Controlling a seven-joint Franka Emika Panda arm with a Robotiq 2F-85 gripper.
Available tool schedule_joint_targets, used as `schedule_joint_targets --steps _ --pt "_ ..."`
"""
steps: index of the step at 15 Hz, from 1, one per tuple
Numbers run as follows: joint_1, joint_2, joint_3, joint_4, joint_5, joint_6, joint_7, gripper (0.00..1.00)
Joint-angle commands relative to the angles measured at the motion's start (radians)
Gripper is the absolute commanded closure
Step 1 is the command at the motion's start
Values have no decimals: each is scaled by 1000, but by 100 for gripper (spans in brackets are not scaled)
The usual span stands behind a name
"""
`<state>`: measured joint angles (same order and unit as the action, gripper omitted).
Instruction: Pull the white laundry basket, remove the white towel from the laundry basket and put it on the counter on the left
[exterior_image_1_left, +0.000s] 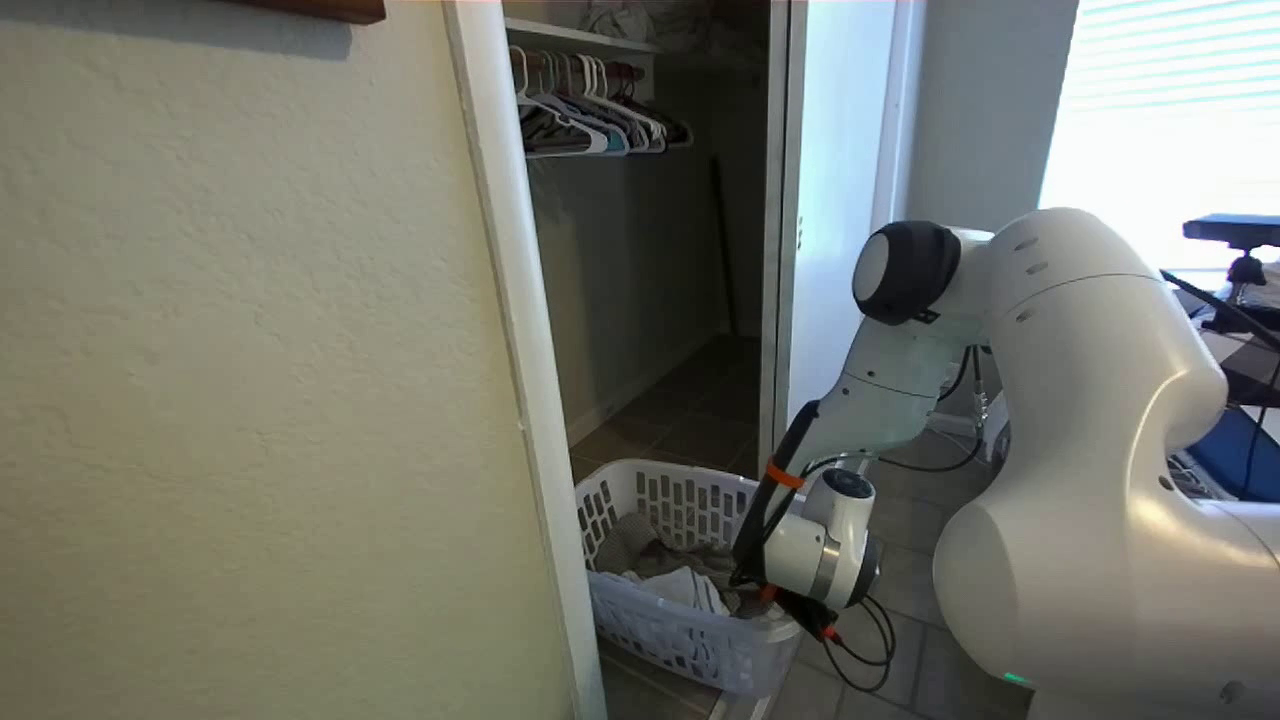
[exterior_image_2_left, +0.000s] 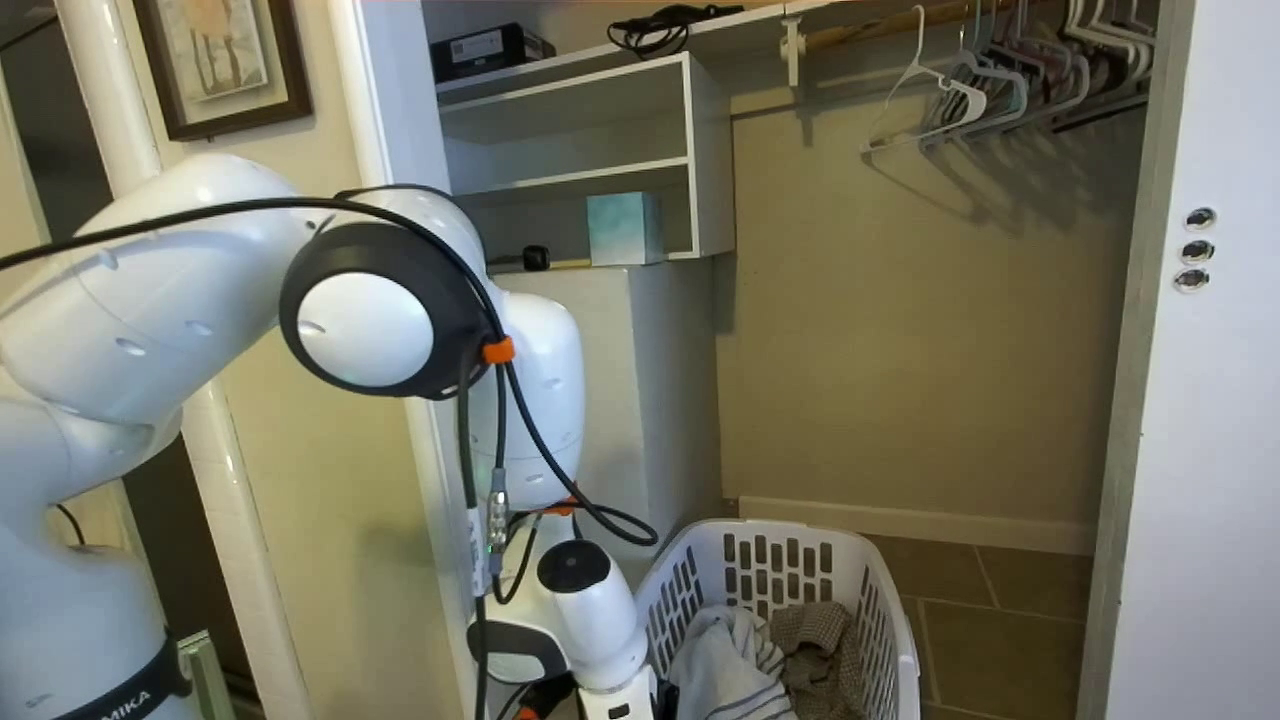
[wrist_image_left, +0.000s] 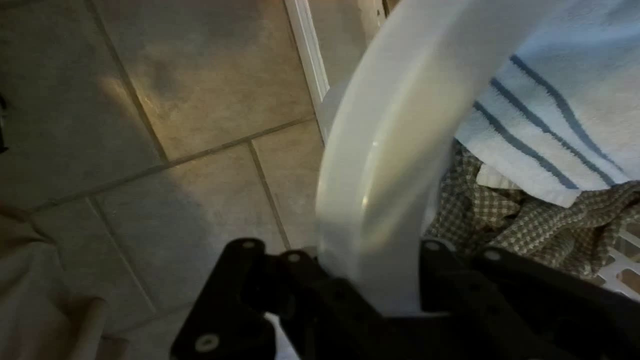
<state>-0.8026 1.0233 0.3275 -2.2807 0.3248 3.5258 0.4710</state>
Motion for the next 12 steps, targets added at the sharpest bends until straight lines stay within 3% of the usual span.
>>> schedule_joint_targets --steps 1,7,10,12 --pt "-5 3 6 15 -28 -30 31 64" --pt "-20 -56 35 12 -44 -83 18 22" --pt "-25 -93 43 7 -31 -225 0 2" --pt "-19 -113 39 10 -10 -331 -22 0"
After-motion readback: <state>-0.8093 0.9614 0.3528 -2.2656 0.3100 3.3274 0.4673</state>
